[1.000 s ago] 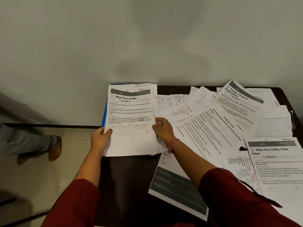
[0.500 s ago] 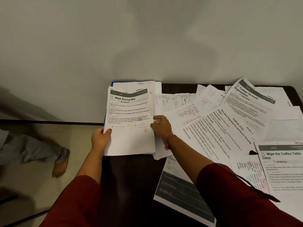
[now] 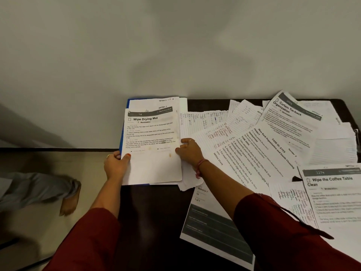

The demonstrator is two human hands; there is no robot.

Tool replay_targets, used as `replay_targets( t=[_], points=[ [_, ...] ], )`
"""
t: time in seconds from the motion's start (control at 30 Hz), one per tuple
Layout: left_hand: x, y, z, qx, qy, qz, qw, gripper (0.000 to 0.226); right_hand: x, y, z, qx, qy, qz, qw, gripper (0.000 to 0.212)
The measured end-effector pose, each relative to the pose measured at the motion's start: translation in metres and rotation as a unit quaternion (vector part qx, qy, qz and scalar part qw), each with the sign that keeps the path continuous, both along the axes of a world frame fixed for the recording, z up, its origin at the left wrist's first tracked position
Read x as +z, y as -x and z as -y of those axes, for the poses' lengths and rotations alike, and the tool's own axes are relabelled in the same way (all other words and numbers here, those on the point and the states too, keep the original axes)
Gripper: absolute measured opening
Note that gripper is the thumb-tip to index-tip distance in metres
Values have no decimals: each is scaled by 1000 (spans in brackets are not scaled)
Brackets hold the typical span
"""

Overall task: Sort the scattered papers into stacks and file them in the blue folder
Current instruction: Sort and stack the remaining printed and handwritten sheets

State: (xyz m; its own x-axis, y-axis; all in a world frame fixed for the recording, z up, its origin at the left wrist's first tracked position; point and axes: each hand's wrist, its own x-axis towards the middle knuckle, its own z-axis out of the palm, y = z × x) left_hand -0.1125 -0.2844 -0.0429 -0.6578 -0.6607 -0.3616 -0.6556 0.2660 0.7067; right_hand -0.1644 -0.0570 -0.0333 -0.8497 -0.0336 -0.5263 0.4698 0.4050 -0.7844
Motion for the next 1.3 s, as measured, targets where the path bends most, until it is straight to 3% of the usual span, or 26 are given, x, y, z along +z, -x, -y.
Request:
replay_targets(
  t=[0.23, 0.3, 0.53, 1.0, 1.13, 1.3],
  points=[
    [17, 0, -38, -8, 120, -15, 993, 55, 3, -19, -40, -51, 71, -35, 995, 21],
    [21, -2, -59, -34, 124, -39, 991, 55, 6, -28, -56, -83, 91, -30, 992, 28],
    [28, -23, -135, -122, 99, -95, 983, 47, 12, -60, -120, -124, 90, -75, 985, 17],
    [7, -102, -268, -252, 72, -26, 965, 47, -21, -146, -266, -149, -132, -203, 959, 31],
    [-2, -121, -298, -280, 80, 22, 957, 65, -30, -157, -300, -149, -224, -174, 947, 44],
    [-15, -146, -321, -327, 104, 122, 931, 99, -37, -170, -324, -30, -379, -113, 918, 70]
  ],
)
